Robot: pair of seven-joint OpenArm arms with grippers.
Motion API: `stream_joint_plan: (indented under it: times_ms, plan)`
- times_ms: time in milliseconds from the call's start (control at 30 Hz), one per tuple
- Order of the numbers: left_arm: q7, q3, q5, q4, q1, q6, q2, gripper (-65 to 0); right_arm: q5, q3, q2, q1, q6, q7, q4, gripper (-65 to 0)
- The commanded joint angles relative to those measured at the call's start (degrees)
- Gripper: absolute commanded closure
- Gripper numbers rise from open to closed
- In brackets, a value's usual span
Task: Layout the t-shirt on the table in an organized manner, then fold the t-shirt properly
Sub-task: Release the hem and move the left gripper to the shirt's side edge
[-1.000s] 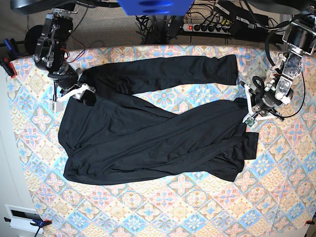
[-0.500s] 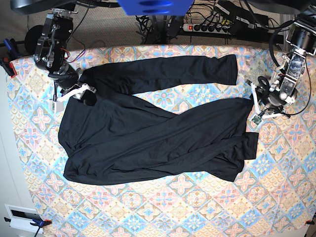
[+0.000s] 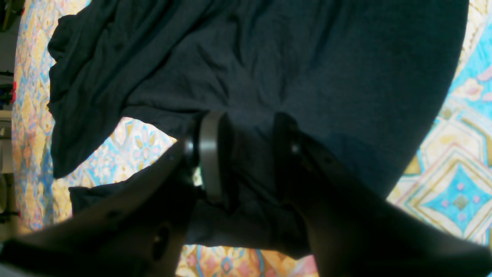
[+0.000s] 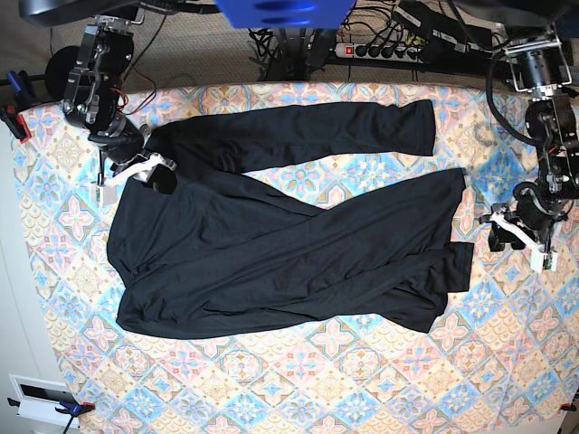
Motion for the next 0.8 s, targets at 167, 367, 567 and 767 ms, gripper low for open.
stream_joint_plan:
  times_ms: [167, 367, 567, 767]
  plan:
    - [-1.1, -7.4, -4.1, 0.8, -0.7, -0.1, 6.2, -28.2, 0.9, 0.3, 0.6, 0.4, 0.4, 1.0, 0.9, -19.3]
    - [-1.1, -12.5, -5.6, 0.8, -0.8, 0.0, 11.0, -28.1, 0.9, 0.3, 0.6, 0.4, 0.4, 1.0, -0.1, -19.3]
    - [-1.5, -12.6, -5.6, 0.8, -1.2, 0.0, 12.2, -28.3, 0.9, 0.3, 0.6, 0.4, 0.4, 1.0, -0.2, -19.3]
    - [-1.7, -12.6, -5.6, 0.8, -2.2, 0.4, 12.6, -28.4, 0.9, 0.3, 0.6, 0.4, 0.4, 1.0, -0.2, -19.3]
